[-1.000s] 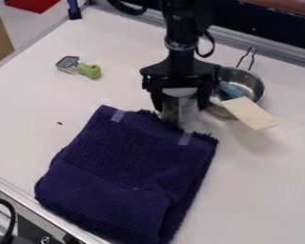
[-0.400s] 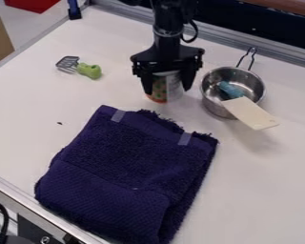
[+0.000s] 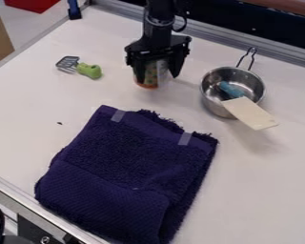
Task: Move can to the left top corner of the blue cloth
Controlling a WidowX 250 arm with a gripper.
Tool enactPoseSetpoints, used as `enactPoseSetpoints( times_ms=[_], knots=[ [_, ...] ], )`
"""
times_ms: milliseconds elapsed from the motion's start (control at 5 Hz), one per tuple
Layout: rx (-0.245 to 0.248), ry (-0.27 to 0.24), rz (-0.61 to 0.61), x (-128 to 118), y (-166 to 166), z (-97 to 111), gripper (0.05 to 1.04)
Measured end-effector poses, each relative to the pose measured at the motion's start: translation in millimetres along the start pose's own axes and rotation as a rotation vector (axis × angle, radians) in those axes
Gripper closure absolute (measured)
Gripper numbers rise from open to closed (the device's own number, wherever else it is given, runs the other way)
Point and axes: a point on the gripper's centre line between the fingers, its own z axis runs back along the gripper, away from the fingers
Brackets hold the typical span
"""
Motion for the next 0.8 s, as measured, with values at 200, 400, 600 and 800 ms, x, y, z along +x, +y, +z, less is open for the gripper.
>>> enactPoseSetpoints(
  times_ms=[200, 400, 600, 800],
  knots=[
    [0.011, -0.013, 0.06, 19.3, 4.3, -4.4, 0.084],
    [0.009, -0.03, 0.102, 34.9, 13.3, -4.8, 0.084],
    [0.015, -0.044, 0.144, 47.6, 27.7, -6.0, 0.084],
    [0.007, -0.015, 0.16, 49.4, 34.0, -6.4, 0.084]
  ],
)
